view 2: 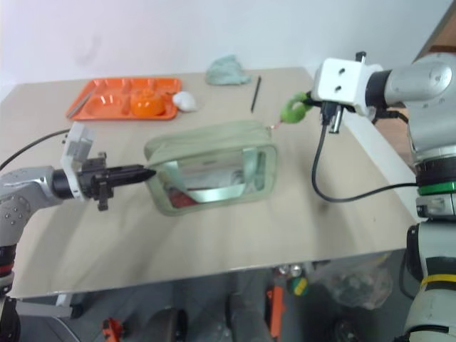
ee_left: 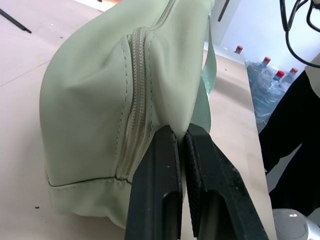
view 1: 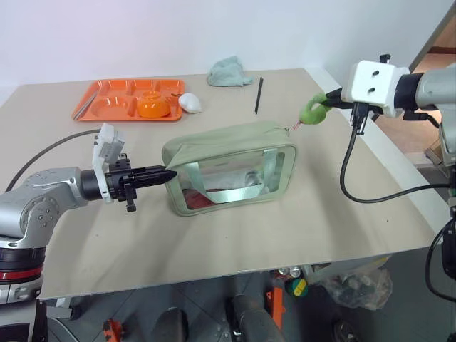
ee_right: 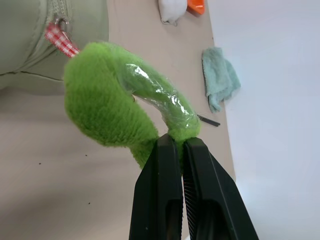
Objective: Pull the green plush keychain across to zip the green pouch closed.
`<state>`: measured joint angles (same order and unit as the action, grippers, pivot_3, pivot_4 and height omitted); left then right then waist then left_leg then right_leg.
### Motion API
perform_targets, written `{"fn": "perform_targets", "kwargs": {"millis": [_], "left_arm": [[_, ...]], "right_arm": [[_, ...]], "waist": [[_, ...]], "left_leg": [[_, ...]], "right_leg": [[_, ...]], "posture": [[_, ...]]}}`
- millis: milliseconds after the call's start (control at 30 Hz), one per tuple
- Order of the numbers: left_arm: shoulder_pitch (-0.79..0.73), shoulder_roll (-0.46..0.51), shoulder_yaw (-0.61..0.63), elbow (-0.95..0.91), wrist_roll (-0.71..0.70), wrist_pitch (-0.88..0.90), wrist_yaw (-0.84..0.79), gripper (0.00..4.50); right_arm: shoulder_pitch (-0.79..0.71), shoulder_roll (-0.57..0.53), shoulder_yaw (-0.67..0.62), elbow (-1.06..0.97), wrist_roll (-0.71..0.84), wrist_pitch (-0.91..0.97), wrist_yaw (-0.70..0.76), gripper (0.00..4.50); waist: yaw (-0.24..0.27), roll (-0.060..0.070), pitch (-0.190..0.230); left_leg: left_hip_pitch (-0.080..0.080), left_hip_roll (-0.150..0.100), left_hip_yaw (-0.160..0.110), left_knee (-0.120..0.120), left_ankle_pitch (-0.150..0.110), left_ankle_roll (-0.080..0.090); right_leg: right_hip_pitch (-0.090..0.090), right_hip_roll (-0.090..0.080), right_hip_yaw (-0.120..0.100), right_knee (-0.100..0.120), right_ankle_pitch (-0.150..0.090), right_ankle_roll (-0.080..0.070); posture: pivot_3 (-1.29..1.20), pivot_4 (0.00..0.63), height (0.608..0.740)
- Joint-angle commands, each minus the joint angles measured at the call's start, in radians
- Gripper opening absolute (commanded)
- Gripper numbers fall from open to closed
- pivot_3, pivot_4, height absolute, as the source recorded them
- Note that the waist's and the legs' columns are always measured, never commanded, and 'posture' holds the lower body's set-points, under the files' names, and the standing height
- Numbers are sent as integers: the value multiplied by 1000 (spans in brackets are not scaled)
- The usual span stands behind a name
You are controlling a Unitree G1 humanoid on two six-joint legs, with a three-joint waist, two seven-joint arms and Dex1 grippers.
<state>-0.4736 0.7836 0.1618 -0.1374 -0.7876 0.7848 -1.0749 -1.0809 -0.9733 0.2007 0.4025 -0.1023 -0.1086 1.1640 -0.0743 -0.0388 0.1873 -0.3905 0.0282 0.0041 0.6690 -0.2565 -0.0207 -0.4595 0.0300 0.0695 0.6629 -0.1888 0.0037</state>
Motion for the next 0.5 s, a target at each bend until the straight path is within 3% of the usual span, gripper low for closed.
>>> {"fn": "perform_targets", "kwargs": {"millis": [33, 200, 500], "left_arm": [[-7, 33, 27, -10, -2, -2, -12, 0], [-13, 44, 18, -4, 0, 1, -23, 0], [-24, 48, 12, -7, -1, 15, -31, 0]], "right_arm": [[120, -4, 9, -71, -34, -3, -10, 16], [215, 56, 113, 19, -173, -103, -88, 16], [154, 165, 189, 258, -336, -234, -289, 16]], "waist": [[1, 0, 0], [-4, 0, 0], [-7, 0, 0]], "left_leg": [[0, 0, 0, 0, 0, 0], [2, 0, 3, 0, 0, 0], [4, 0, 4, 0, 2, -1]], "right_leg": [[0, 0, 0, 0, 0, 0], [0, 0, 3, 1, 1, 0], [0, 2, 4, 2, 4, 0]], "posture": [[0, 150, 740], [0, 150, 740], [0, 150, 740]]}}
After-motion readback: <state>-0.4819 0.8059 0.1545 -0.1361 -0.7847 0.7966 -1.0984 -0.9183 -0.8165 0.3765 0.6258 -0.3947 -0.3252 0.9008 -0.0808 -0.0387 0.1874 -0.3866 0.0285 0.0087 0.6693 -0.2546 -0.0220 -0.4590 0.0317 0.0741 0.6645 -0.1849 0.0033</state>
